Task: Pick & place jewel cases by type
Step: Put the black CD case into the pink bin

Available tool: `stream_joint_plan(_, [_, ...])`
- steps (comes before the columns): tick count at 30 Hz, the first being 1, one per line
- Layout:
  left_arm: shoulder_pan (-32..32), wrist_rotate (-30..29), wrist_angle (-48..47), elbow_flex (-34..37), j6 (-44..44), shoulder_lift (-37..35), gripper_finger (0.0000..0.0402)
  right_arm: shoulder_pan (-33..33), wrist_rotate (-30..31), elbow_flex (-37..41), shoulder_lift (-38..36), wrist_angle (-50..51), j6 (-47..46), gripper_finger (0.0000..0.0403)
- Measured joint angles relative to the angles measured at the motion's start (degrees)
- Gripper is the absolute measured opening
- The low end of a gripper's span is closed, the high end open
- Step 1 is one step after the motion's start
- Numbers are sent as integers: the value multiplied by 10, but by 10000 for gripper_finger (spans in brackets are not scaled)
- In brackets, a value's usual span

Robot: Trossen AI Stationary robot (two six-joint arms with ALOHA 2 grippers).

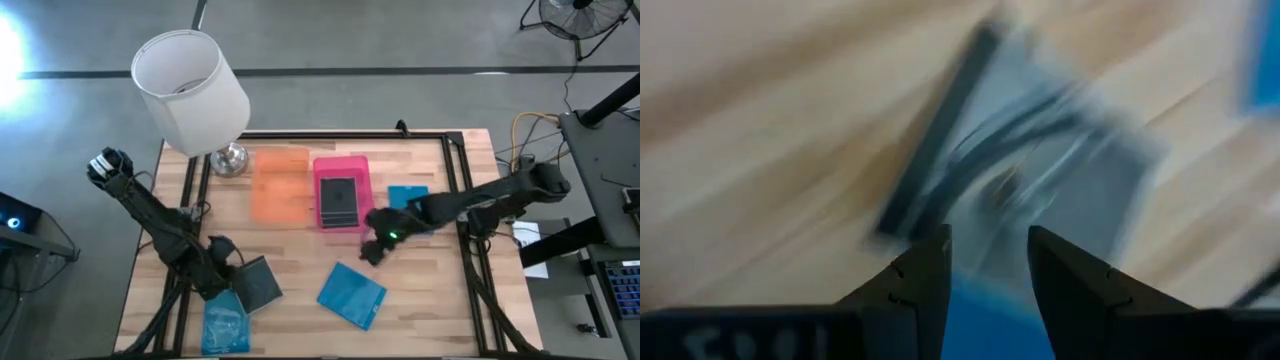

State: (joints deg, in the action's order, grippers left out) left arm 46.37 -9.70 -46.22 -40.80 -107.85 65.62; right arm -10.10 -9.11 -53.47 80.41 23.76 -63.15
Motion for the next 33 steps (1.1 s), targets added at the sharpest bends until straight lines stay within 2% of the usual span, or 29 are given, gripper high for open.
stream_joint_plan(2, [1, 63, 0, 5, 21, 10, 117, 10, 9, -14, 37, -33, 6, 247])
stream_joint_plan(5, [3, 136, 11, 9, 46, 24, 117, 12, -12, -43, 109, -93, 11, 248])
stream_joint_plan(7, [5, 147, 12, 9, 49, 33, 117, 11, -32, -66, 163, -137, 12, 250])
stream_joint_plan(10, [5, 117, 20, 11, 33, 39, 117, 17, -50, -114, 238, -197, 15, 252])
stream_joint_plan(15, [13, 0, 49, 35, -21, 37, 117, 18, -76, -215, 350, -228, 13, 253])
stream_joint_plan(18, [20, -5, 91, 65, -71, 31, 117, 18, -81, -264, 391, -226, 7, 251])
stream_joint_plan(22, [56, -50, 149, 99, -151, 21, 117, 20, -91, -299, 428, -226, -7, 249])
stream_joint_plan(27, [99, -110, 144, 102, -223, 1, 117, 18, -103, -305, 442, -226, -24, 249])
stream_joint_plan(30, [105, -135, 109, 80, -230, -10, 117, 19, -104, -302, 442, -226, -25, 249])
stream_joint_plan(33, [105, -140, 36, 52, -232, -15, 117, 19, -104, -306, 442, -234, -16, 249])
